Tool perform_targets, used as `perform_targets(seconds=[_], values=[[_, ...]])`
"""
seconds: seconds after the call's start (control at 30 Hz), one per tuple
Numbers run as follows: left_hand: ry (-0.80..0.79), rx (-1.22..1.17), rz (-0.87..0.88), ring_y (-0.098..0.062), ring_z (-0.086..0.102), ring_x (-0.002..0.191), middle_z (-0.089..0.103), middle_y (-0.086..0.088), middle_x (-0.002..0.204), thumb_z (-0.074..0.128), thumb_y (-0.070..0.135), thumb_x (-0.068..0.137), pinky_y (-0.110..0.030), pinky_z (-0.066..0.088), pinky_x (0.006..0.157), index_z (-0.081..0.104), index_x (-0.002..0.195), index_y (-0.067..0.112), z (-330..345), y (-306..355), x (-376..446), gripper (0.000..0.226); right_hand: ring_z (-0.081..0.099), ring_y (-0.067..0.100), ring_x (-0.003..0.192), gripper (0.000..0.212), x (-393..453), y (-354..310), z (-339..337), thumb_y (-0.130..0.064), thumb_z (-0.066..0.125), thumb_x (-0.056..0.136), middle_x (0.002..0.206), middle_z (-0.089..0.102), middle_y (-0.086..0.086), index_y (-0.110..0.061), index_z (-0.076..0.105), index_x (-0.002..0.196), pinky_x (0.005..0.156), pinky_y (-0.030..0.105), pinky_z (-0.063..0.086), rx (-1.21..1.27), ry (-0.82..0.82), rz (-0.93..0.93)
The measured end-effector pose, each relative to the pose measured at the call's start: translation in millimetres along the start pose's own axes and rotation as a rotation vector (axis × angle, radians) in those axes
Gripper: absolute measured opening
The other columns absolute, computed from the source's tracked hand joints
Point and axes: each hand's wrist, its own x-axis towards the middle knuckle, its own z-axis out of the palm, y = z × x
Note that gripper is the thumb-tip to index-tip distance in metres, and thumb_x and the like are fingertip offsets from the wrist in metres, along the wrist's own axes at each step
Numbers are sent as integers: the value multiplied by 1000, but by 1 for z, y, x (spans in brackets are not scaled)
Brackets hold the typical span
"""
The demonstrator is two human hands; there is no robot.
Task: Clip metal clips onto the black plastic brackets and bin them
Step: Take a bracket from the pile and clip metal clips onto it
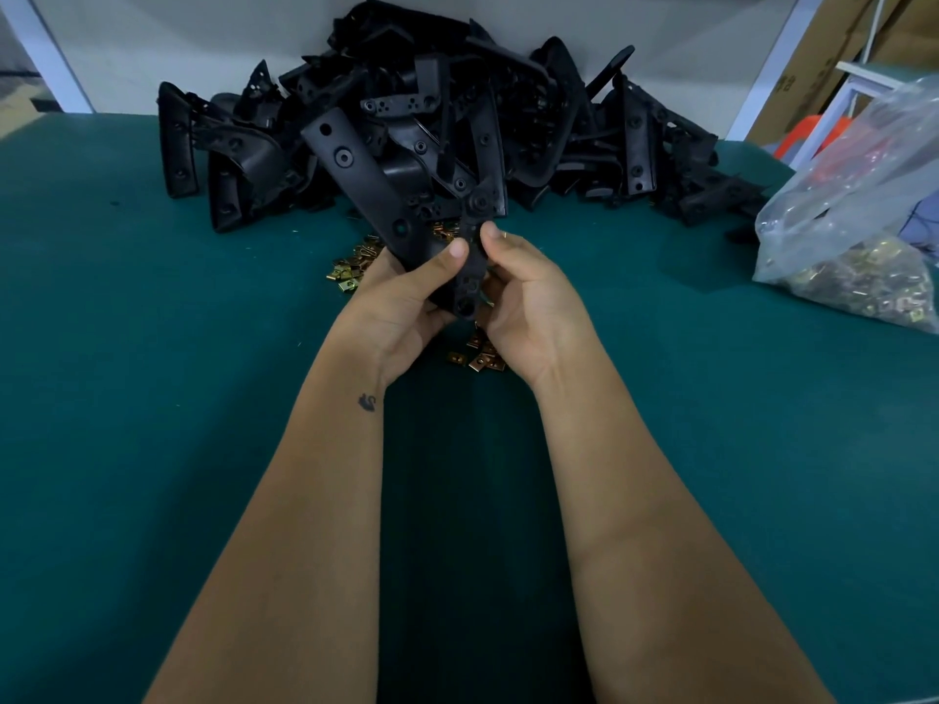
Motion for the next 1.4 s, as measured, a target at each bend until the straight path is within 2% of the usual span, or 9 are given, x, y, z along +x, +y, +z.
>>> perform_targets(seconds=[0.17, 0.33, 0.53, 0.67, 0.77, 1.0, 1.17, 1.27, 1.4], values=[[-6, 18, 21, -20, 70, 105, 74, -3, 111, 72, 21, 75, -31, 58, 76, 59, 120, 11, -2, 1, 0, 48, 64, 28, 96, 18, -1, -2, 0, -15, 66, 92, 103, 68, 17, -16, 64, 73, 94, 46, 52, -50, -5, -31], [2, 17, 13, -21, 69, 107, 73, -4, 111, 73, 22, 74, -32, 58, 79, 59, 119, 11, -1, -1, -1, 49, 66, 24, 90, 20, 0, -3, -3, -14, 68, 91, 95, 71, 11, -17, 65, 71, 82, 38, 55, -63, -6, -41], [-5, -1, 19, -18, 71, 100, 75, -2, 103, 73, 22, 73, -30, 58, 74, 61, 110, 13, -1, -2, -1, 39, 64, 25, 90, 21, -1, -3, -1, -14, 66, 92, 93, 69, 12, -17, 61, 71, 84, 42, 53, -77, -8, -35], [-18, 8, -1, -17, 71, 97, 75, -1, 99, 71, 21, 75, -30, 58, 72, 63, 104, 14, -3, -1, -1, 31, 64, 25, 90, 25, -1, -4, -1, -13, 66, 92, 95, 68, 13, -18, 62, 68, 78, 37, 54, -106, -10, -37], [-17, 17, -5, -15, 73, 89, 75, 0, 94, 69, 18, 81, -27, 57, 67, 61, 102, 14, -4, 0, -1, 23, 64, 22, 86, 20, -1, -2, -1, -9, 65, 92, 89, 68, 11, -13, 60, 72, 81, 37, 54, -120, 17, -52], [-28, 25, -1, -13, 73, 86, 76, 2, 91, 71, 21, 74, -24, 56, 64, 62, 98, 16, -5, 2, -3, 26, 65, 18, 78, 23, 0, 2, 2, -9, 65, 92, 80, 69, 6, -14, 59, 71, 76, 31, 55, -88, 27, -61], [-45, 30, 5, -15, 72, 94, 76, 1, 95, 71, 22, 76, -26, 57, 71, 64, 97, 17, -8, 0, -4, 23, 62, 25, 89, 24, -3, 5, 5, -10, 64, 93, 87, 67, 11, -14, 55, 71, 90, 40, 52, -62, 18, -45], [-45, 7, -15, -15, 72, 95, 76, 0, 97, 70, 22, 76, -26, 57, 72, 64, 101, 16, -9, 1, -2, 26, 63, 29, 94, 21, -4, 3, 6, -10, 65, 92, 92, 67, 12, -14, 58, 72, 89, 38, 52, -86, 44, -58], [20, -48, 0, -15, 72, 94, 75, 0, 100, 68, 18, 83, -26, 57, 70, 63, 105, 16, -6, 0, -1, 22, 60, 39, 116, 10, -4, 1, 11, -16, 70, 89, 102, 69, 18, -14, 68, 79, 107, 53, 43, -266, 138, -175]])
